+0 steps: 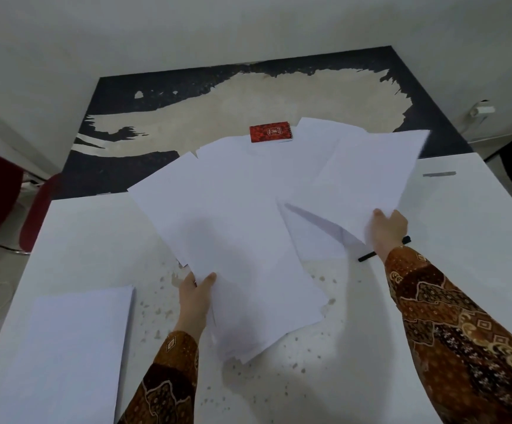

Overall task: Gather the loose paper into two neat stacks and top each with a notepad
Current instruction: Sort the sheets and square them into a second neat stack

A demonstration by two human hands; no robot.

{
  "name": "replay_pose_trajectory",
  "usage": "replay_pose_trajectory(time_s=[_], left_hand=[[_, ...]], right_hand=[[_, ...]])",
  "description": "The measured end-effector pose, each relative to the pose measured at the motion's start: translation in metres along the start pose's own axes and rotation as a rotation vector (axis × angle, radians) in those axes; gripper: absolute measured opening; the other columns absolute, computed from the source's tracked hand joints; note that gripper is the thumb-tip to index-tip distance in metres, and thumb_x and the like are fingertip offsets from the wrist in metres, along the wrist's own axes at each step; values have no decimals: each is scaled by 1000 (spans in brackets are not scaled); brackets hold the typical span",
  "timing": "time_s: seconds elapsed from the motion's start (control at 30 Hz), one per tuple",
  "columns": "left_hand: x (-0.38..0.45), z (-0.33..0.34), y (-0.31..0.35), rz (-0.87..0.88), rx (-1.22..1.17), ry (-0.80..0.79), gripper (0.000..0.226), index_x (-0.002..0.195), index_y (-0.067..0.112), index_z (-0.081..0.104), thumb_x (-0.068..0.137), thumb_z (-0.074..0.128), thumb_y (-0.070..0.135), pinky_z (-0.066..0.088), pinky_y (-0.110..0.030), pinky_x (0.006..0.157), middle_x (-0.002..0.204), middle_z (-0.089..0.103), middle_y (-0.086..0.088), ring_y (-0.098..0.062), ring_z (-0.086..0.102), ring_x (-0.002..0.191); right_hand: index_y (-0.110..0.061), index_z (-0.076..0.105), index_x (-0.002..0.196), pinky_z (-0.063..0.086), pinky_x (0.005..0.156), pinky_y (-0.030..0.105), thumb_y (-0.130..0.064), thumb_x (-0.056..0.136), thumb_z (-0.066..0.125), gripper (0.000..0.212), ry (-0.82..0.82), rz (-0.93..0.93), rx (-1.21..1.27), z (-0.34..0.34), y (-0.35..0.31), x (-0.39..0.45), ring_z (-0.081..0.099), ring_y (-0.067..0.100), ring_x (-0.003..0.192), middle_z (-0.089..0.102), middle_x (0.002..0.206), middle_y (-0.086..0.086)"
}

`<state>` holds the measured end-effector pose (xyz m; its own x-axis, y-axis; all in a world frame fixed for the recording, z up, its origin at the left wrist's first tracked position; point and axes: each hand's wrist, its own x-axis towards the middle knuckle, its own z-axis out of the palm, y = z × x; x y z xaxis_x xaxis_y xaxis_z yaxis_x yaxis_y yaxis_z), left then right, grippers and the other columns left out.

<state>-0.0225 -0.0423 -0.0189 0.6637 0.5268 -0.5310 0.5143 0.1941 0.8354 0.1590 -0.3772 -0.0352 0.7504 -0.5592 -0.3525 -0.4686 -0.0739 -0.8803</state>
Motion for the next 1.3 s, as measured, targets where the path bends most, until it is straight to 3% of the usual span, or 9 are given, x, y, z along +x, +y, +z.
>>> replay_pose_trajectory(time_s=[0.1, 0.23, 0.53, 0.67, 0.77, 0.9, 1.03, 1.17, 1.3], left_hand=[[-1, 1, -1, -20, 3, 28, 32, 124, 2, 58, 93, 56, 7, 51, -44, 91, 114, 65, -13, -33, 62, 101], [-2, 6, -2, -33, 16, 39, 28, 122, 1, 58, 95, 50, 6, 51, -40, 85, 115, 65, -16, -36, 62, 101], [-9, 17, 6, -23, 6, 22, 30, 126, 10, 49, 100, 46, 25, 44, -35, 88, 109, 54, -1, -23, 53, 103], [-1, 17, -3, 11, 159, 26, 16, 92, 4, 59, 95, 52, 18, 47, -33, 70, 81, 60, -4, -27, 57, 81], [1, 20, 2, -83, 76, 87, 23, 93, 10, 56, 98, 42, 27, 43, -34, 76, 90, 58, -7, -26, 53, 87], [6, 20, 4, -208, -9, 54, 55, 129, 12, 52, 96, 38, 53, 41, -41, 101, 125, 53, -7, -30, 51, 119], [13, 16, -8, -55, 120, 29, 44, 128, 3, 54, 88, 65, 17, 50, -44, 95, 121, 63, -15, -35, 60, 108], [16, 17, -9, -23, 164, 38, 39, 126, 1, 55, 88, 63, 7, 50, -37, 87, 116, 64, -14, -32, 61, 101], [15, 18, -9, 10, 169, 33, 37, 126, 4, 55, 89, 60, 6, 48, -35, 85, 113, 63, -10, -26, 59, 97]], right_hand=[[-21, 41, 67, 34, 80, 29, -25, 90, 50, 25, 3, 57, 133, -10, 0, -7, 43, 19, 78, 43, 72, -4], [-3, 55, 117, 43, 97, 34, -22, 94, 49, 31, -209, -50, -43, -9, 6, -47, 56, 24, 103, 59, 113, 7], [-15, 64, 108, 54, 80, 28, -21, 95, 53, 18, -824, -127, -392, 6, 42, -118, 65, 15, 93, 68, 108, 2], [-15, 60, 101, 47, 74, 20, -25, 94, 56, 13, -961, -252, -517, 16, 43, -130, 60, 13, 88, 63, 98, -3], [-15, 55, 95, 43, 67, 20, -29, 89, 63, 17, -892, -364, -582, 24, 37, -124, 57, 20, 81, 60, 88, -1], [-16, 54, 118, 48, 87, 36, -43, 84, 64, 44, -699, -439, -705, 34, 25, -102, 55, 21, 100, 57, 109, 4], [-10, 39, 136, 33, 102, 40, -30, 85, 64, 60, -351, -373, -657, 40, 14, -75, 35, 33, 127, 40, 137, 15], [-10, 26, 144, 31, 104, 46, -32, 84, 65, 74, -300, -245, -694, 50, 7, -59, 30, 37, 131, 38, 142, 16], [-11, 30, 141, 40, 102, 42, -27, 83, 67, 70, -304, -152, -410, 62, -2, -52, 47, 31, 122, 52, 127, 12]])
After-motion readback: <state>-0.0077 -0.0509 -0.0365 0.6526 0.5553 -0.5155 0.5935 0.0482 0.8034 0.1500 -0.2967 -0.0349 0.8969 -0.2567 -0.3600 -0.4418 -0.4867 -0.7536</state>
